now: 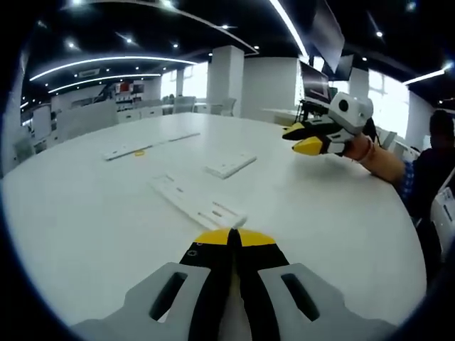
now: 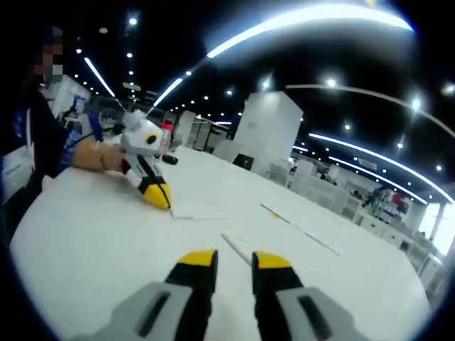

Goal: Locate the socket holder cover, grip the socket holder cover, clip it into the socket holder slot.

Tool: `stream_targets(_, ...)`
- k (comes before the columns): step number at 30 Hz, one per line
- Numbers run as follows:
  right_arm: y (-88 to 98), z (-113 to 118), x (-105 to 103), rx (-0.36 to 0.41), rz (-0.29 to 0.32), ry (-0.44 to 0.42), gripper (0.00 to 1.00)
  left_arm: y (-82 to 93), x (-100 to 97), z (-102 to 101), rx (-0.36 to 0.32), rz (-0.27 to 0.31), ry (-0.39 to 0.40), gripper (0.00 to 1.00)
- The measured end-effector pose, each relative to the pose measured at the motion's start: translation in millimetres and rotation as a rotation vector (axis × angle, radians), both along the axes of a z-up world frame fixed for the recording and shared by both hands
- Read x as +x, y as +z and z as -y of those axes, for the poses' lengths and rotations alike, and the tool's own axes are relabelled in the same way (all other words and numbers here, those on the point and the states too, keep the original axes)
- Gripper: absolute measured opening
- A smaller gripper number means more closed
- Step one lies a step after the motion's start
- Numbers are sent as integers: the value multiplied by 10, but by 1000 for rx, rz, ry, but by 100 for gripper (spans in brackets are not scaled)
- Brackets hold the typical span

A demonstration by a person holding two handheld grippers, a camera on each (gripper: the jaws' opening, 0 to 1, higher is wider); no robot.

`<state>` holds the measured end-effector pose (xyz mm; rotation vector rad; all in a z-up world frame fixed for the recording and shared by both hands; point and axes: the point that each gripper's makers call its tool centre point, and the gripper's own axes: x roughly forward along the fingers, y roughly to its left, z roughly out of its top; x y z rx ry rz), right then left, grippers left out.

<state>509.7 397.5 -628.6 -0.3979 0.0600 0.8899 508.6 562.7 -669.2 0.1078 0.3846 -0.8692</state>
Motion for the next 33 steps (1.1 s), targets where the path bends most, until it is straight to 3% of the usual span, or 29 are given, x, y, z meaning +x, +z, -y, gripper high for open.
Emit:
stream_targets(23,-11,-2,-12,-10,1,-2,21,20,140,-59,5,32,53,3)
stream_targets(33,-22,15,-1,-12,-1,-2,21,76,87,33,-9,46,-8,4)
